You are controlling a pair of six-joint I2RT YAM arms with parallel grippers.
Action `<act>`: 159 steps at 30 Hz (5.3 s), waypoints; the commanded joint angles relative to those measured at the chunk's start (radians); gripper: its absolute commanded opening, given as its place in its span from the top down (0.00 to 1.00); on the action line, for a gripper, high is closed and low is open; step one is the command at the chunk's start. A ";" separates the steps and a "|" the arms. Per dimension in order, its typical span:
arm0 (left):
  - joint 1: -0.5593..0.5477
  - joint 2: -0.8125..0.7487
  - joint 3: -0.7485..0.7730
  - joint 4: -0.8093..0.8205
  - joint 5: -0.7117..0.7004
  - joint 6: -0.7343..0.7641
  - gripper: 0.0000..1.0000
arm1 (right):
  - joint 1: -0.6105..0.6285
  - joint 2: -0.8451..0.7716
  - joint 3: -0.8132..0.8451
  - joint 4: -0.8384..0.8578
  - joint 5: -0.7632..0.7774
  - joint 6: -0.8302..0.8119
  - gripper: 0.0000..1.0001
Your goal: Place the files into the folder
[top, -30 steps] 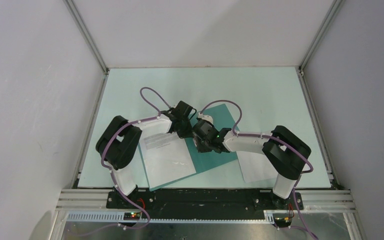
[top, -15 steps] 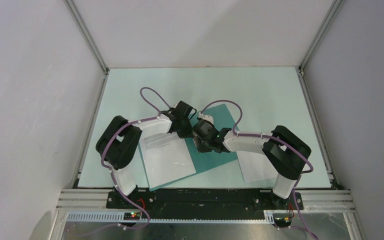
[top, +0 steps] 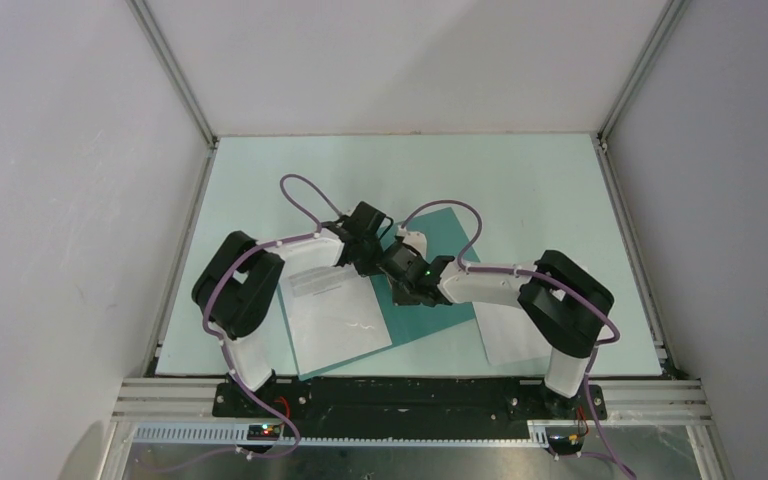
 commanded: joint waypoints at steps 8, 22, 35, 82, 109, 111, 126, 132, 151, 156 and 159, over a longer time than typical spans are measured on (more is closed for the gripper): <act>-0.004 0.133 -0.131 -0.168 -0.082 0.043 1.00 | -0.054 0.090 -0.019 -0.207 0.234 0.132 1.00; 0.006 0.129 -0.146 -0.149 -0.059 0.057 1.00 | 0.028 -0.101 -0.018 -0.130 0.492 0.047 1.00; -0.044 0.069 0.072 -0.196 0.004 0.225 1.00 | 0.010 -0.230 -0.001 0.066 0.208 -0.180 0.93; 0.160 -0.467 0.073 -0.303 0.024 0.351 0.57 | -0.227 0.155 0.143 0.404 -0.517 -0.168 0.98; 0.160 -0.546 0.048 -0.294 0.061 0.405 0.22 | -0.122 -0.261 -0.320 0.441 -0.430 -0.086 1.00; 0.159 -0.549 0.047 -0.294 0.060 0.404 0.21 | -0.108 -0.249 -0.326 0.460 -0.440 -0.074 1.00; 0.160 -0.564 0.039 -0.294 0.067 0.415 0.20 | -0.190 0.012 -0.087 0.542 -0.530 -0.049 1.00; 0.160 -0.560 0.032 -0.295 0.078 0.419 0.20 | -0.242 0.097 -0.002 0.527 -0.527 -0.023 1.00; 0.135 -0.539 0.042 -0.285 0.087 0.428 0.15 | -0.275 0.097 0.168 0.376 -0.485 -0.038 0.91; 0.098 -0.504 0.113 -0.265 0.080 0.435 0.13 | -0.297 -0.074 0.171 0.198 -0.366 -0.033 0.71; 0.044 -0.447 0.175 -0.245 0.083 0.450 0.10 | -0.322 -0.226 0.121 0.044 -0.219 0.012 0.53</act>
